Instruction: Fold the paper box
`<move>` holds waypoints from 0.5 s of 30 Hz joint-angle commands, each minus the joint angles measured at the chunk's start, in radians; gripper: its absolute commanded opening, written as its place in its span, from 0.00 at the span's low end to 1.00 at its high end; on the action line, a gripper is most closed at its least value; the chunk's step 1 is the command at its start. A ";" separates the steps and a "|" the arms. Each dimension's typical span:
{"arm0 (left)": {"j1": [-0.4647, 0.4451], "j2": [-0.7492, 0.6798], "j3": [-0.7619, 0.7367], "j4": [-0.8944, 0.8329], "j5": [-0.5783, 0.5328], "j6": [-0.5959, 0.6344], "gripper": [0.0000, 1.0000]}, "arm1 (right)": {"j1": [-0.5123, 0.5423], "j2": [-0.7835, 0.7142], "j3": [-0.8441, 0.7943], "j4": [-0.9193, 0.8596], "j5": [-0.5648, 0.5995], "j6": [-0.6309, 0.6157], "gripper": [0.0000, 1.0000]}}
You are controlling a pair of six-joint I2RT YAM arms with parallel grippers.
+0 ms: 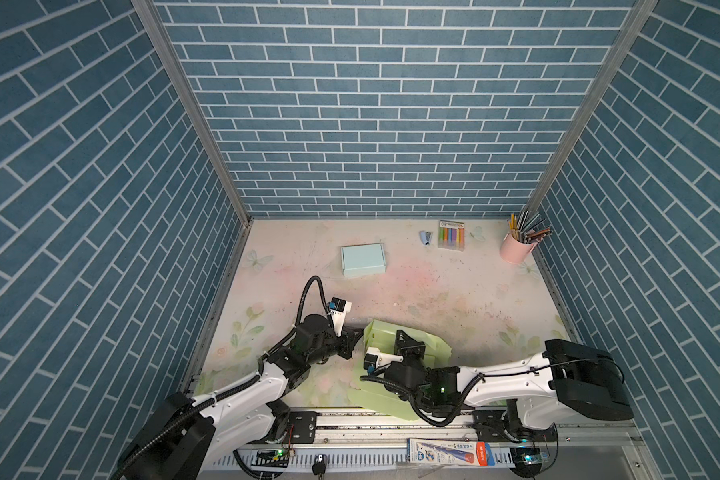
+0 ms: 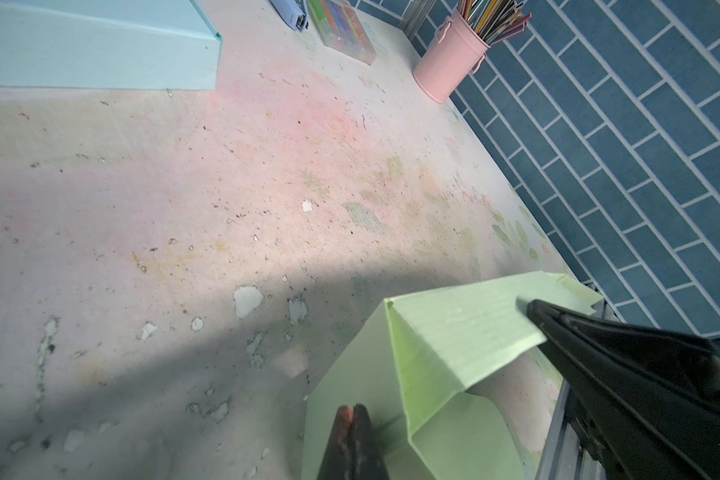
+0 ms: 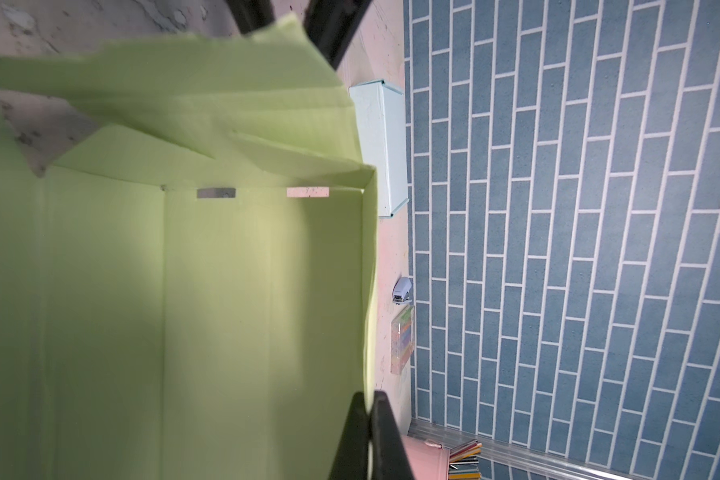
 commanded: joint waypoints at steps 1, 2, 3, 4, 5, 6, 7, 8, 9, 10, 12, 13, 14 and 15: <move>-0.024 -0.015 -0.025 0.014 0.006 -0.012 0.00 | 0.016 -0.029 -0.014 0.037 -0.006 -0.038 0.00; -0.030 -0.018 -0.030 0.016 0.005 -0.015 0.00 | 0.020 -0.028 -0.016 0.039 -0.002 -0.037 0.00; -0.034 -0.021 -0.035 0.021 0.003 -0.017 0.00 | 0.024 -0.027 -0.017 0.041 -0.001 -0.038 0.00; -0.041 -0.026 -0.044 0.029 0.001 -0.019 0.00 | 0.028 -0.027 -0.019 0.041 -0.001 -0.038 0.00; -0.046 -0.032 -0.052 0.037 -0.004 -0.022 0.00 | 0.033 -0.026 -0.021 0.041 0.000 -0.038 0.00; -0.050 -0.038 -0.056 0.042 -0.006 -0.024 0.00 | 0.036 -0.025 -0.020 0.041 0.004 -0.038 0.00; -0.054 -0.043 -0.062 0.048 -0.008 -0.028 0.00 | 0.042 -0.026 -0.020 0.040 0.009 -0.036 0.00; -0.058 -0.048 -0.065 0.051 -0.011 -0.027 0.00 | 0.046 -0.026 -0.022 0.042 0.010 -0.037 0.00; -0.062 -0.052 -0.068 0.054 -0.012 -0.027 0.01 | 0.050 -0.029 -0.024 0.045 0.010 -0.036 0.00; -0.066 -0.057 -0.073 0.059 -0.013 -0.024 0.02 | 0.053 -0.031 -0.027 0.049 0.009 -0.036 0.00; -0.069 -0.063 -0.078 0.067 -0.017 -0.019 0.03 | 0.056 -0.036 -0.031 0.056 0.005 -0.034 0.00; -0.069 -0.065 -0.081 0.071 -0.019 -0.014 0.04 | 0.058 -0.038 -0.031 0.057 0.003 -0.033 0.00; -0.069 -0.068 -0.085 0.077 -0.018 -0.011 0.05 | 0.059 -0.040 -0.032 0.055 0.003 -0.034 0.00; -0.069 -0.071 -0.088 0.083 -0.020 -0.008 0.06 | 0.061 -0.040 -0.032 0.053 0.004 -0.032 0.00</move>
